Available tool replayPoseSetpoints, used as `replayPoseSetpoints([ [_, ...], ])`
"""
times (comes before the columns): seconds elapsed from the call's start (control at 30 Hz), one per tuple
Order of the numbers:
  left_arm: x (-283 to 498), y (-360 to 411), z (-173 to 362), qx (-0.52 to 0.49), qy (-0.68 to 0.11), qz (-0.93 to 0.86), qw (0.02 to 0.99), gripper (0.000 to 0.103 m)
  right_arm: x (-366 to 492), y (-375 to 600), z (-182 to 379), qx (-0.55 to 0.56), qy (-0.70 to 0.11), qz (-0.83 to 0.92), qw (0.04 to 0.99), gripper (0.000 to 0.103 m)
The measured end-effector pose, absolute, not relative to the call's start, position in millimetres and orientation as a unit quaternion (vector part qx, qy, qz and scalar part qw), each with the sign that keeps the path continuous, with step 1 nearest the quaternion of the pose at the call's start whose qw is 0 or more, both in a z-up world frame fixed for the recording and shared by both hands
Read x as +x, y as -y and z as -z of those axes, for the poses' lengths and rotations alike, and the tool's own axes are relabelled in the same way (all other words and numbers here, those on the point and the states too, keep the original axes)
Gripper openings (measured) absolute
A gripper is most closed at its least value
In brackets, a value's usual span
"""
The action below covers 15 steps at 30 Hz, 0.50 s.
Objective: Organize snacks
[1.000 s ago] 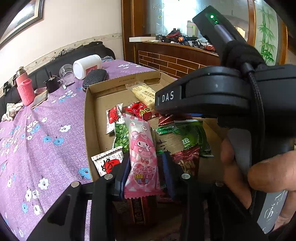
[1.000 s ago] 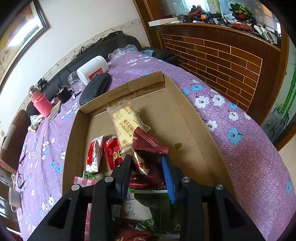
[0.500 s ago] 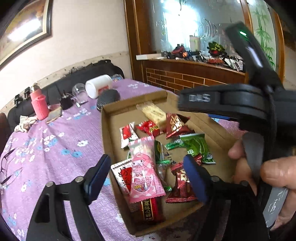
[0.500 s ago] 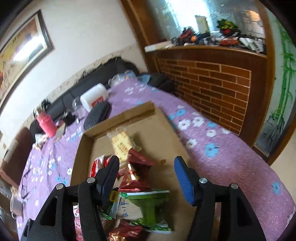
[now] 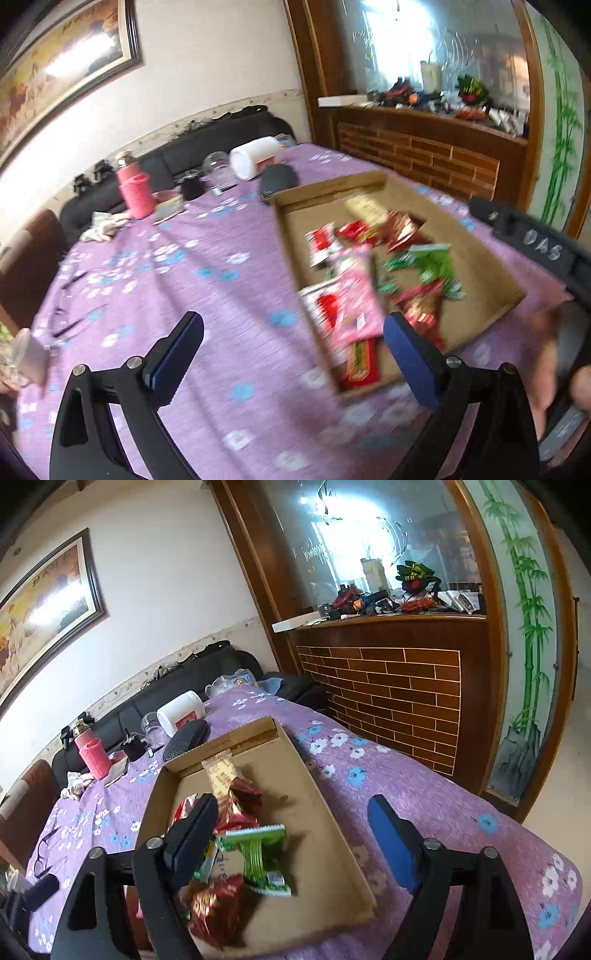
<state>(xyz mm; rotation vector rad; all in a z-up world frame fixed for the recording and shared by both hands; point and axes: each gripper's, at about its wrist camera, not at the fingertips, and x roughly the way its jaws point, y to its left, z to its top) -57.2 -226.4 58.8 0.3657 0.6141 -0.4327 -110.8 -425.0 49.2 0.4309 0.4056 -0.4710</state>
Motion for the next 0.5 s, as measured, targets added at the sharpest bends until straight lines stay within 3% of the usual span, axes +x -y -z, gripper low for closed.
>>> replayPoseSetpoints([
  [0.13,-72.2,208.2,-51.5,0.218,-0.267,0.171,0.923,0.101,-128.2,410.2,-46.2,0.198,-0.191,0.235,0.932,0.089],
  [0.5,-60.8,191.7,-51.1,0.204,-0.254,0.139,0.935,0.102,-147.3,392.0,-51.3,0.186,-0.158,0.257,0.935,0.094],
])
